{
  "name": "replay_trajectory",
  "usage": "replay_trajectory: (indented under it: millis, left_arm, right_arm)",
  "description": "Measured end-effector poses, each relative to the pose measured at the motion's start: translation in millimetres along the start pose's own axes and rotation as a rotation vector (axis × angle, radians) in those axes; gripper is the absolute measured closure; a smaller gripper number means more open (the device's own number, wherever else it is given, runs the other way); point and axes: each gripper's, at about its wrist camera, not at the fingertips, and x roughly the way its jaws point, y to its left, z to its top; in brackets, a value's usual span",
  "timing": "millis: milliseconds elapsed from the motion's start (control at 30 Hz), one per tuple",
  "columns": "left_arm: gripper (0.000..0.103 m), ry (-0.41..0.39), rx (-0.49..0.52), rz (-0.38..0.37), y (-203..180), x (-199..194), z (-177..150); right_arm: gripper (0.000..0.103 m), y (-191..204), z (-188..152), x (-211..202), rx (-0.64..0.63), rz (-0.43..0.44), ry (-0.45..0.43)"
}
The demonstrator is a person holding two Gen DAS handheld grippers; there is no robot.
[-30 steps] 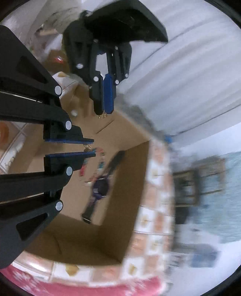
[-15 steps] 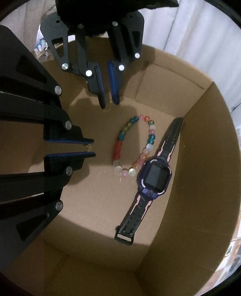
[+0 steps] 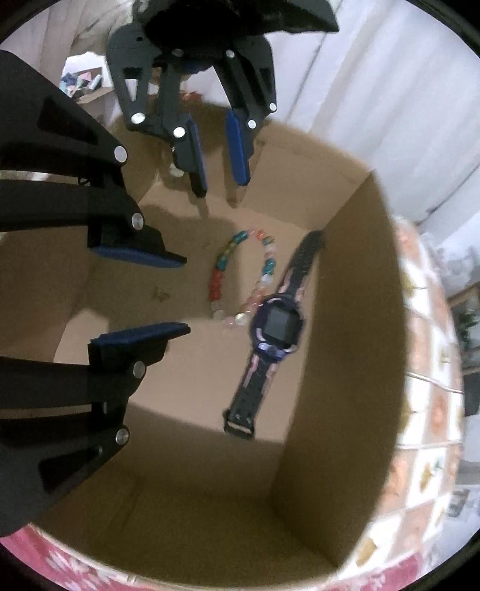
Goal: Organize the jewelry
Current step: 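Open the right gripper over the box while the left gripper opens to drop the charm, then withdraw both tools from the box and move them to the remaining gold earrings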
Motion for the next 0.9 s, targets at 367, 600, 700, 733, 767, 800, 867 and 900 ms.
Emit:
replay_trajectory:
  millis: [367, 600, 700, 733, 767, 800, 867, 900]
  left_arm:
    - [0.036, -0.302, -0.181, 0.032, -5.2, -96.6, -54.4]
    - [0.023, -0.402, -0.337, 0.069, -17.5, -119.8, -107.9]
    - [0.023, -0.387, -0.406, 0.069, -24.2, -115.8, -124.5]
    - [0.023, -0.371, -0.428, 0.077, -27.5, -111.8, -130.2]
    - [0.023, -0.35, -0.439, 0.092, -30.7, -108.0, -133.3]
    - [0.023, -0.332, -0.446, 0.106, -34.2, -105.3, -136.8]
    - [0.023, -0.302, -0.452, 0.136, -40.6, -97.2, -144.4]
    - [0.023, -0.283, -0.46, 0.154, -45.0, -92.0, -148.7]
  right_arm:
    - [0.053, 6.9, -66.3, -95.7, 0.036, 0.029, -0.377]
    - [0.042, 34.0, -117.5, -103.7, 0.042, 0.086, -0.513]
    - [0.037, 43.5, -137.4, -96.6, 0.039, 0.104, -0.529]
    - [0.035, 45.9, -142.7, -94.1, 0.039, 0.109, -0.525]
    - [0.033, 47.5, -148.0, -88.4, 0.038, 0.111, -0.517]
    - [0.033, 47.7, -152.8, -83.8, 0.043, 0.108, -0.512]
    - [0.033, 46.7, -160.1, -73.6, 0.058, 0.083, -0.497]
    - [0.033, 46.0, -163.4, -69.8, 0.066, 0.073, -0.491]
